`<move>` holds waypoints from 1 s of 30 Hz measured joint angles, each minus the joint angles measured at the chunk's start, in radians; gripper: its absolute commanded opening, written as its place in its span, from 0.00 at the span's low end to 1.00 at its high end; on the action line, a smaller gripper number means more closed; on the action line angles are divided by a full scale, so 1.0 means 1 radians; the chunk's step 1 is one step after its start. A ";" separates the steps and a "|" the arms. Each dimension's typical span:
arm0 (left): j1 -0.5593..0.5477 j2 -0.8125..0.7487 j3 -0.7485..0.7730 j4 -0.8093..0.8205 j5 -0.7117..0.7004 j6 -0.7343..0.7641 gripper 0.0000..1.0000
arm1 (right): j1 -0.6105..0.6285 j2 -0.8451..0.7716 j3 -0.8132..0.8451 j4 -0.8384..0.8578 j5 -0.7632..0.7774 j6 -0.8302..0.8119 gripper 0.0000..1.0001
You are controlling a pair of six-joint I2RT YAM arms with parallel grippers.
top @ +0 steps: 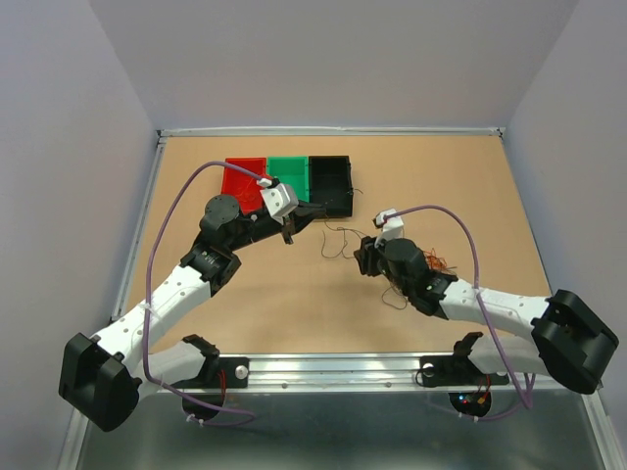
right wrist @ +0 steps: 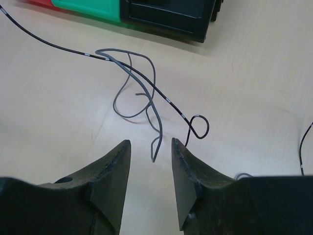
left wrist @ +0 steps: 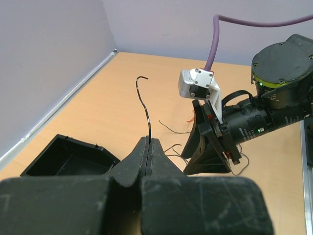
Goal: Untangle the cables
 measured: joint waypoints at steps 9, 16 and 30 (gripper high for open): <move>0.000 -0.002 0.000 0.000 0.000 0.000 0.00 | 0.000 0.068 0.019 0.007 -0.003 -0.004 0.31; 0.000 -0.002 0.000 0.000 -0.002 0.000 0.00 | 0.000 0.067 0.021 0.033 -0.007 -0.025 0.00; 0.000 0.124 0.014 0.000 -0.087 0.076 0.00 | 0.000 -0.400 -0.156 0.148 -0.033 -0.018 0.00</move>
